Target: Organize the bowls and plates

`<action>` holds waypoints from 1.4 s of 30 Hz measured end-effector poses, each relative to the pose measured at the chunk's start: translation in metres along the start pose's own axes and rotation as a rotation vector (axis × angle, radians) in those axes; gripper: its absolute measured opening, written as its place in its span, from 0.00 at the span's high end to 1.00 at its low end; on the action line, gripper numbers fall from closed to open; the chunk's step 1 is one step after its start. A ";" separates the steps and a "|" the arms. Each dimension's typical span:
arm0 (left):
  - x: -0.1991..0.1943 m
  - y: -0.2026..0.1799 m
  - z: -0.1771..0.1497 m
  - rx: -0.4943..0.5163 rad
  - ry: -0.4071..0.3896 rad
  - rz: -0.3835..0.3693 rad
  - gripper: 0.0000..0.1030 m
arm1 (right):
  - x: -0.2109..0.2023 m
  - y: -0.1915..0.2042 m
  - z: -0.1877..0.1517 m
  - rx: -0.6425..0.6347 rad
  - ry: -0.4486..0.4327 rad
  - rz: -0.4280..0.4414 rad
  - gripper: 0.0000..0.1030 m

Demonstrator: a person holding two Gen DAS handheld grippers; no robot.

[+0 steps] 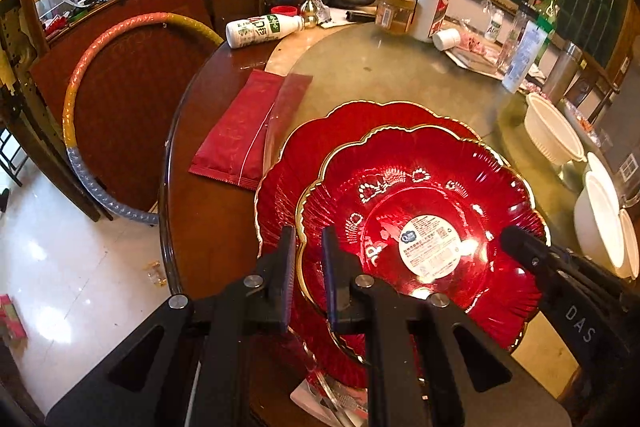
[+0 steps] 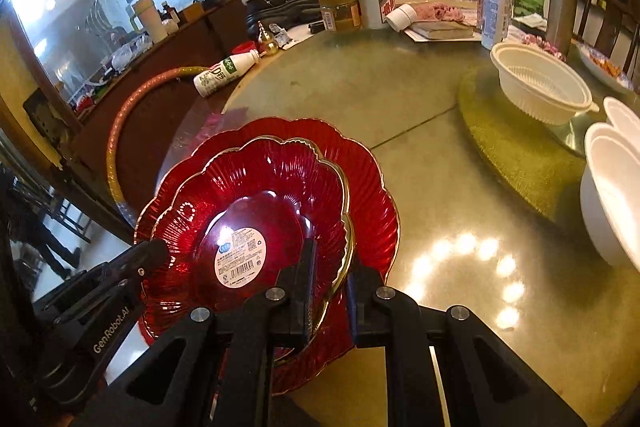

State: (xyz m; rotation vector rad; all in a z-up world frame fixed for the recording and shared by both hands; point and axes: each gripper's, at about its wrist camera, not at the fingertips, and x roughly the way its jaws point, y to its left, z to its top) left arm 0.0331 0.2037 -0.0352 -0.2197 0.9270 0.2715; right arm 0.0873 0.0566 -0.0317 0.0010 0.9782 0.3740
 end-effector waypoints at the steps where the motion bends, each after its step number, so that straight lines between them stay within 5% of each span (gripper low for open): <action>1: 0.002 0.000 0.000 0.002 0.005 0.004 0.90 | 0.001 0.001 0.001 -0.008 0.003 -0.009 0.86; 7: 0.003 -0.001 0.002 -0.003 -0.002 0.021 0.90 | 0.011 0.006 0.003 -0.048 0.042 -0.036 0.77; 12: -0.007 0.007 0.004 -0.040 -0.016 0.022 0.86 | 0.002 0.007 0.002 -0.059 0.013 -0.033 0.56; 14: -0.016 0.011 0.006 -0.076 -0.043 0.007 0.80 | -0.005 0.005 0.002 -0.054 -0.010 -0.021 0.51; 16: -0.027 0.011 0.006 -0.098 -0.084 0.020 0.52 | -0.014 0.003 0.001 -0.056 -0.042 -0.029 0.43; 18: -0.043 0.008 0.005 -0.104 -0.161 0.018 0.38 | -0.025 -0.002 0.000 -0.049 -0.083 -0.047 0.34; 20: -0.059 0.000 0.004 -0.089 -0.233 0.011 0.34 | -0.035 -0.011 -0.003 -0.028 -0.115 -0.035 0.33; 27: -0.089 -0.047 0.003 0.043 -0.305 -0.097 0.20 | -0.072 -0.070 -0.023 0.122 -0.204 0.075 0.26; 33: -0.081 -0.109 -0.001 0.190 -0.236 -0.209 0.20 | -0.100 -0.147 -0.045 0.306 -0.205 0.109 0.24; 42: -0.051 -0.194 0.007 0.212 -0.094 -0.328 0.20 | -0.133 -0.262 -0.060 0.543 -0.241 0.015 0.22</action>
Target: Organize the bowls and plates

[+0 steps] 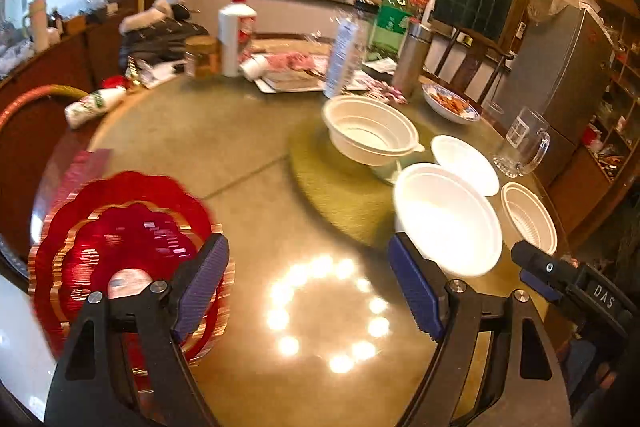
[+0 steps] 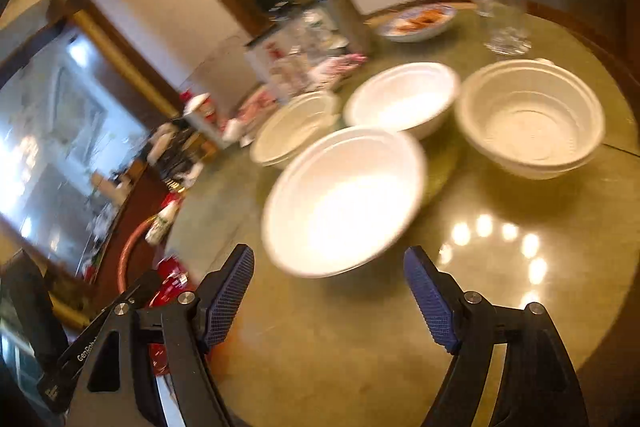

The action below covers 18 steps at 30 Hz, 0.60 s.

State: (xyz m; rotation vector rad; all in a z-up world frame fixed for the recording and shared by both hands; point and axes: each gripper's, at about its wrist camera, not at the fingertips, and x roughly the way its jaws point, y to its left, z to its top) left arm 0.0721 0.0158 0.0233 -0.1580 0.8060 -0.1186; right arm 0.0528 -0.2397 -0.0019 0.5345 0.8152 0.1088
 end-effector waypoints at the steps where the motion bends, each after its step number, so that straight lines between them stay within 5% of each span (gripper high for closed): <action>1: 0.006 -0.005 0.001 -0.004 0.020 -0.005 0.20 | 0.002 -0.007 0.004 0.013 0.010 -0.002 0.22; 5: 0.038 -0.024 0.006 -0.033 0.091 -0.035 0.20 | 0.019 -0.032 0.013 0.067 0.068 0.008 0.24; 16: 0.087 -0.059 0.010 -0.031 0.159 -0.038 0.20 | 0.058 -0.053 0.037 0.162 0.105 -0.039 0.51; 18: 0.093 -0.064 0.009 -0.003 0.163 -0.014 0.32 | 0.064 -0.053 0.037 0.157 0.115 -0.056 0.62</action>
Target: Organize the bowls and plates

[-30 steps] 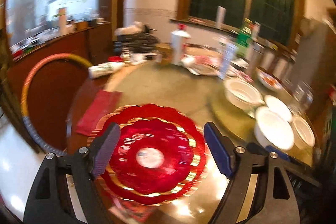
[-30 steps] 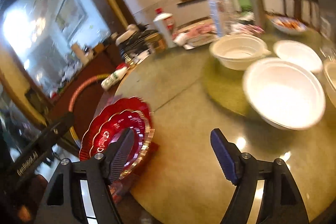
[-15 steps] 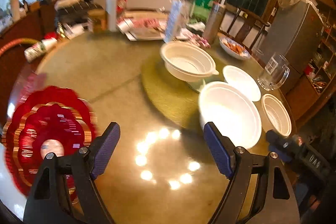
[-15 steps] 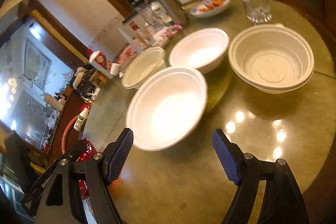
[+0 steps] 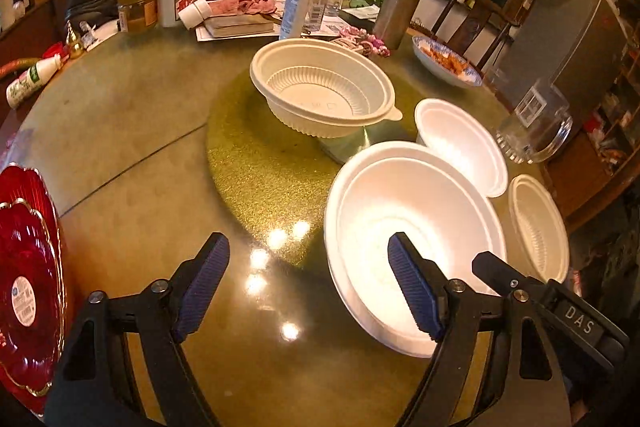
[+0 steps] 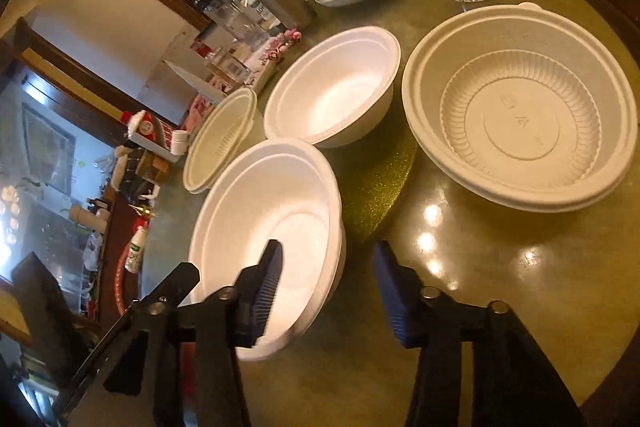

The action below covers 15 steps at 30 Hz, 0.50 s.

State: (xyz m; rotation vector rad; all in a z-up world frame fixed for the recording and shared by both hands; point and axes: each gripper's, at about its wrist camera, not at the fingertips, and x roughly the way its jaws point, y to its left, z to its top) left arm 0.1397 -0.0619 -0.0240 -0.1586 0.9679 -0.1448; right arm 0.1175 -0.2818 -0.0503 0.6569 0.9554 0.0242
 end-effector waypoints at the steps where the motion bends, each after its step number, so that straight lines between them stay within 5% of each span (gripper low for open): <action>1: 0.002 -0.001 0.000 0.010 0.008 0.008 0.55 | 0.003 0.000 0.000 0.000 0.006 -0.007 0.66; 2: 0.006 -0.002 -0.002 0.030 0.030 0.015 0.66 | 0.005 -0.001 -0.001 -0.002 0.017 -0.016 0.77; 4: 0.008 -0.008 -0.005 0.085 0.051 -0.020 0.89 | 0.005 0.000 -0.004 -0.014 0.019 0.005 0.81; 6: 0.000 -0.015 -0.011 0.130 0.022 0.015 0.89 | 0.002 0.009 -0.008 -0.051 0.021 -0.013 0.90; 15: -0.049 0.006 -0.031 0.135 -0.068 0.051 0.89 | -0.023 0.037 -0.038 -0.152 -0.014 0.001 0.91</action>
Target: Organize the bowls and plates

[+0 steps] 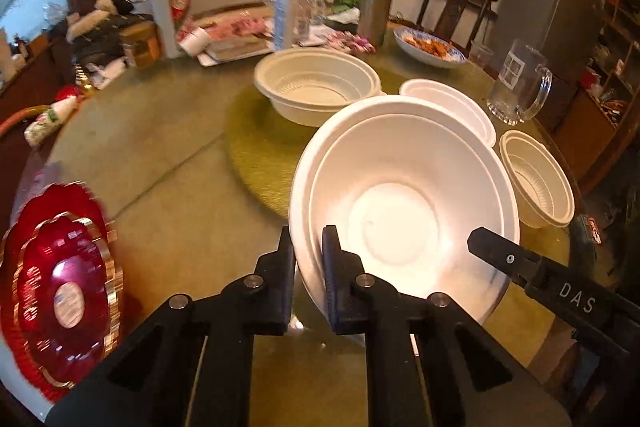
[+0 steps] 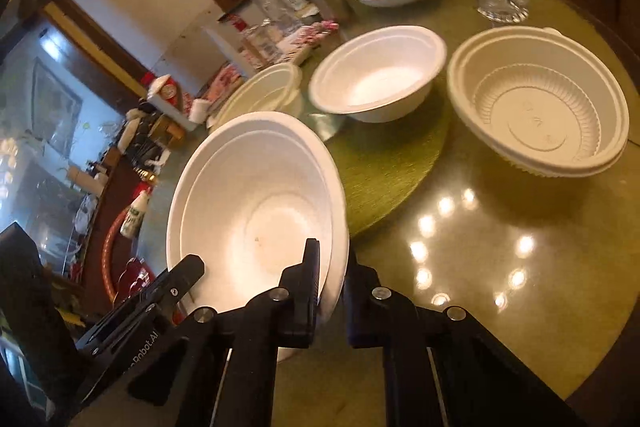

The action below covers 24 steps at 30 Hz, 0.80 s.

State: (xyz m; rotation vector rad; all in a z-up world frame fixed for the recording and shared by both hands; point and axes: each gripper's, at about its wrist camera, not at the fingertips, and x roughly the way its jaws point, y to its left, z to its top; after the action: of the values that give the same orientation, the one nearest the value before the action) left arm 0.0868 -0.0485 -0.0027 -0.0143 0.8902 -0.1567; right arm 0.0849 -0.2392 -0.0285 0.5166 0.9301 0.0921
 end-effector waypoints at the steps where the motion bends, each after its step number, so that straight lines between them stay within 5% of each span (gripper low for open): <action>1: -0.006 0.004 -0.002 -0.007 -0.009 0.006 0.89 | -0.002 0.005 -0.003 -0.012 -0.003 0.006 0.91; 24: -0.095 0.100 -0.038 -0.160 -0.160 0.064 0.89 | -0.035 0.135 -0.057 -0.261 -0.033 0.062 0.90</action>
State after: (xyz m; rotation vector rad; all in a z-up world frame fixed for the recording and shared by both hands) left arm 0.0117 0.0654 0.0394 -0.1459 0.7402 -0.0239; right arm 0.0386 -0.1094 0.0323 0.3043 0.8546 0.2567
